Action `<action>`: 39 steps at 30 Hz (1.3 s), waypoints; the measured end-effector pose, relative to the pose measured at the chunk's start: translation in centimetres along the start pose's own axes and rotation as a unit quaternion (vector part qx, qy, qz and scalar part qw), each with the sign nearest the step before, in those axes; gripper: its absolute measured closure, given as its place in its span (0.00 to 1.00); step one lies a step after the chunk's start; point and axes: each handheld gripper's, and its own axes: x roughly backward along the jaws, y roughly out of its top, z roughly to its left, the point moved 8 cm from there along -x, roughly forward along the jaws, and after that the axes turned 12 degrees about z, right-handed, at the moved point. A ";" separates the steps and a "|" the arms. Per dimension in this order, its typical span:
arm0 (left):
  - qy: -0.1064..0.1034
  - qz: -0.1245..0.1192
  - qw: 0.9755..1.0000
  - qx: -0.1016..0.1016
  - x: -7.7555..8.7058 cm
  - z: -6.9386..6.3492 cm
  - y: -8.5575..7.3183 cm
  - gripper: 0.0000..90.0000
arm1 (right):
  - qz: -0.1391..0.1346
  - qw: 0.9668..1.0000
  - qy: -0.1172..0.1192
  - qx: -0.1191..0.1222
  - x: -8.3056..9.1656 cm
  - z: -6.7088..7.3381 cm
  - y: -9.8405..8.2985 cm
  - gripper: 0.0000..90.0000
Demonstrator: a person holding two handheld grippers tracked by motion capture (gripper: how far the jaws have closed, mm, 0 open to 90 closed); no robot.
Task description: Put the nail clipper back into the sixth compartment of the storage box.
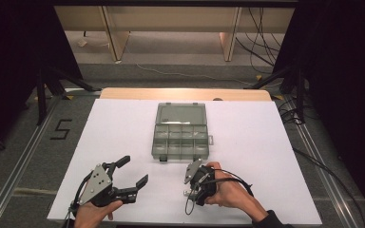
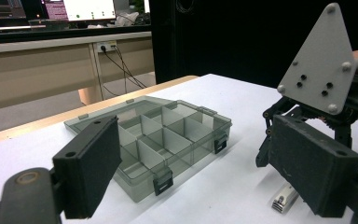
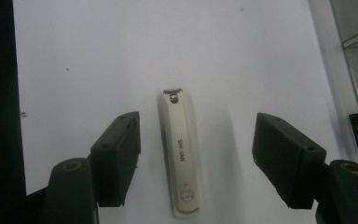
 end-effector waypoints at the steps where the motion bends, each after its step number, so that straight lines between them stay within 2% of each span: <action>1: 0.000 -0.001 1.000 0.000 0.0 0.0 0.0 0.18 | 0.000 1.000 0.000 0.000 0.0 0.0 0.0 0.39; 6: 0.001 0.000 1.000 0.002 0.0 0.0 0.0 0.18 | 0.009 1.000 0.003 0.007 -0.3 -0.1 0.0 0.44; 12: 0.000 0.002 1.000 0.002 0.0 0.0 0.0 0.18 | 0.026 0.999 0.014 0.016 -0.4 -0.1 0.2 0.57; 17: 0.000 0.003 1.000 -0.001 0.0 -0.1 -0.1 0.18 | 0.030 0.999 0.020 0.016 -0.5 -0.1 0.4 0.63; 25: 0.000 0.002 1.000 0.001 -0.1 -0.1 -0.1 0.18 | 0.045 0.998 0.036 0.013 -1.0 0.0 0.4 0.75; 30: -0.001 0.004 1.000 0.000 -0.2 -0.1 -0.1 0.18 | 0.061 0.997 0.046 0.024 -1.0 0.0 0.6 0.84; 32: 0.000 0.004 1.000 0.000 -0.2 -0.1 -0.1 0.18 | 0.068 0.996 0.050 0.029 -1.0 0.0 0.8 0.85; 33: 0.000 0.003 1.000 -0.003 -0.2 -0.1 -0.1 0.18 | 0.073 0.996 0.047 0.027 -1.0 0.1 0.8 0.85; 34: -0.001 0.003 1.000 -0.002 -0.1 -0.1 -0.1 0.18 | 0.073 0.996 0.041 0.037 -1.0 0.1 0.9 0.85; 38: 0.000 0.003 1.000 0.000 -0.1 -0.1 -0.1 0.18 | 0.076 0.996 0.036 0.039 -0.9 0.2 0.9 0.85; 39: 0.000 0.003 1.000 0.000 -0.1 -0.1 -0.1 0.18 | 0.076 0.996 0.037 0.033 -0.9 0.3 0.9 0.85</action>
